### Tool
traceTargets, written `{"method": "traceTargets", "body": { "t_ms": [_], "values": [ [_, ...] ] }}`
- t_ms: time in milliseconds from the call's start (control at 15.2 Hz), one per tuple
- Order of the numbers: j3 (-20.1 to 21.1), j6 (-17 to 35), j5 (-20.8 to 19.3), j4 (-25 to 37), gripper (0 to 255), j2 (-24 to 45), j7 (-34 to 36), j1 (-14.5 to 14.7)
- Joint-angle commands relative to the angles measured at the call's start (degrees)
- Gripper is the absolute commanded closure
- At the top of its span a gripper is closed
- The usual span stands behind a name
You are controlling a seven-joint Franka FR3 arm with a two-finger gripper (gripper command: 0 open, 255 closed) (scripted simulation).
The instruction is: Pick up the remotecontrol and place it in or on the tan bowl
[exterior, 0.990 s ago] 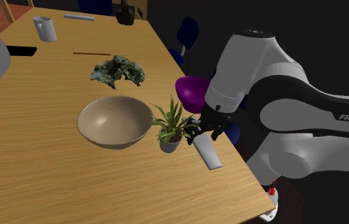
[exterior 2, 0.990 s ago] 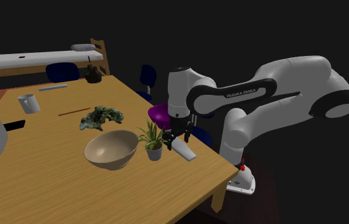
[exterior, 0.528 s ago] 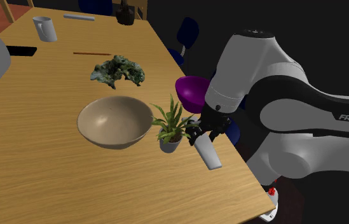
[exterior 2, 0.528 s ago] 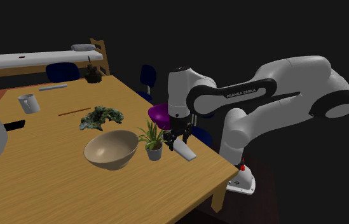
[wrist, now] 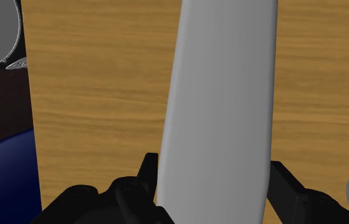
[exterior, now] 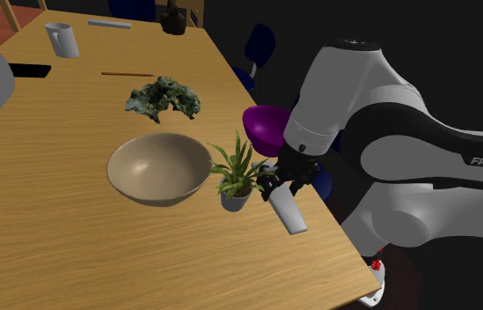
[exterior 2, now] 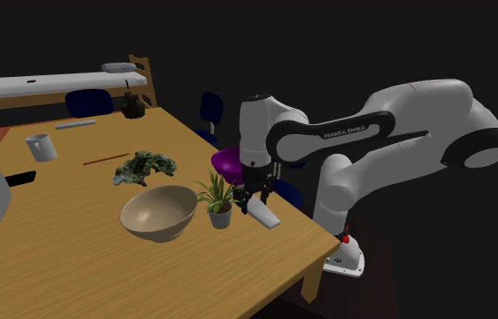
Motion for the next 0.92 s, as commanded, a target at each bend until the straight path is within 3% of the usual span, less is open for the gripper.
{"method": "traceTargets", "body": {
  "t_ms": [0,858],
  "values": [
    [-0.6,-1.3,-0.5,1.0,255,-0.2,0.0,-0.2],
    [-4.4,-10.6,-4.4,10.7,255,0.0,0.5,-1.9]
  ]
}}
